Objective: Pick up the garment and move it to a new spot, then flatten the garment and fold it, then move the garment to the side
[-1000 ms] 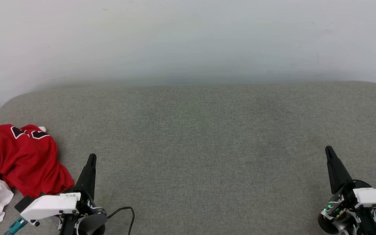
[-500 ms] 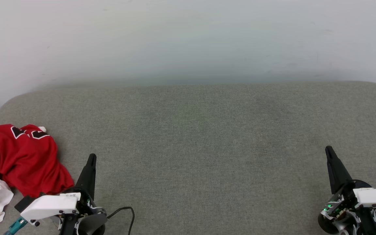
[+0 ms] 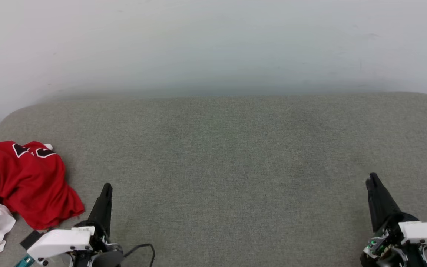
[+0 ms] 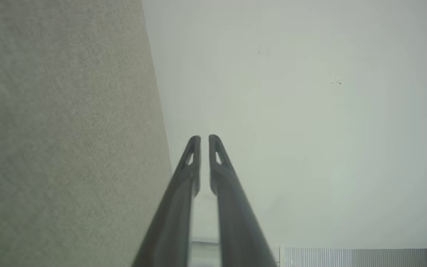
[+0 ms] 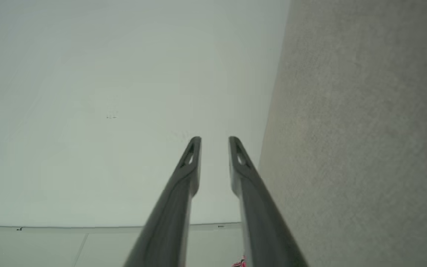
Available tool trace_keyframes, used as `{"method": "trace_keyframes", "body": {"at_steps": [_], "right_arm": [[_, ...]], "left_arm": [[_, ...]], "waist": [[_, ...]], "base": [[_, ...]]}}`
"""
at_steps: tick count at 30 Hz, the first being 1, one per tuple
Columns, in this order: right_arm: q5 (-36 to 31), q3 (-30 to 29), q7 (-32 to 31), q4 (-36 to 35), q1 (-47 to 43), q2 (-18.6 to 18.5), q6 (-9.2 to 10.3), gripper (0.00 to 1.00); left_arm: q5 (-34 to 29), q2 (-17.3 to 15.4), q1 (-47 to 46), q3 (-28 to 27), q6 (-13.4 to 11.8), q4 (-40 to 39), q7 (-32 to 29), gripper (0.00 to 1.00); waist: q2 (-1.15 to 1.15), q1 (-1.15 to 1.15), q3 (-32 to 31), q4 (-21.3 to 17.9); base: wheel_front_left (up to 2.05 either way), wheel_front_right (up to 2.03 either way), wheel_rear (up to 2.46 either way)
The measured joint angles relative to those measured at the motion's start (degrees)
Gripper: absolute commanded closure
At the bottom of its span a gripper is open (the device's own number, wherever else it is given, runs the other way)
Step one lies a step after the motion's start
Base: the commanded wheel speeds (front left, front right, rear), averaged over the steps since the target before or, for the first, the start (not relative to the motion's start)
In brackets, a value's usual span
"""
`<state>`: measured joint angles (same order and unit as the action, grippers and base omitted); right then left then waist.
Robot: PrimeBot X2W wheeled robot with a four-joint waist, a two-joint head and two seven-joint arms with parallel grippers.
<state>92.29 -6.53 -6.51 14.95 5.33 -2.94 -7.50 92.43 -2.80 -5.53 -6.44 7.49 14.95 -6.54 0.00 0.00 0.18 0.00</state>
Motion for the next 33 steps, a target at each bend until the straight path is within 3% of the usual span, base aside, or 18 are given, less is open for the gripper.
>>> {"method": "trace_keyframes", "body": {"at_steps": [18, 33], "right_arm": [[-4.19, 2.05, 4.47, -3.44, -1.23, -0.56, 0.01, 0.00], [-21.58, 2.91, 8.04, -5.53, -1.93, -1.21, 0.01, 0.00]], "left_arm": [[-1.81, 0.08, 0.30, 4.22, -0.01, -3.13, 4.70, 0.00], [-20.54, 0.05, 0.23, 6.30, -0.01, -7.13, 8.06, 0.00]], "waist": [[0.00, 0.00, 0.20, 0.14], [0.00, 0.00, 0.11, 0.30]], "base": [[0.00, 0.00, 0.00], [0.00, 0.00, 0.00]]}}
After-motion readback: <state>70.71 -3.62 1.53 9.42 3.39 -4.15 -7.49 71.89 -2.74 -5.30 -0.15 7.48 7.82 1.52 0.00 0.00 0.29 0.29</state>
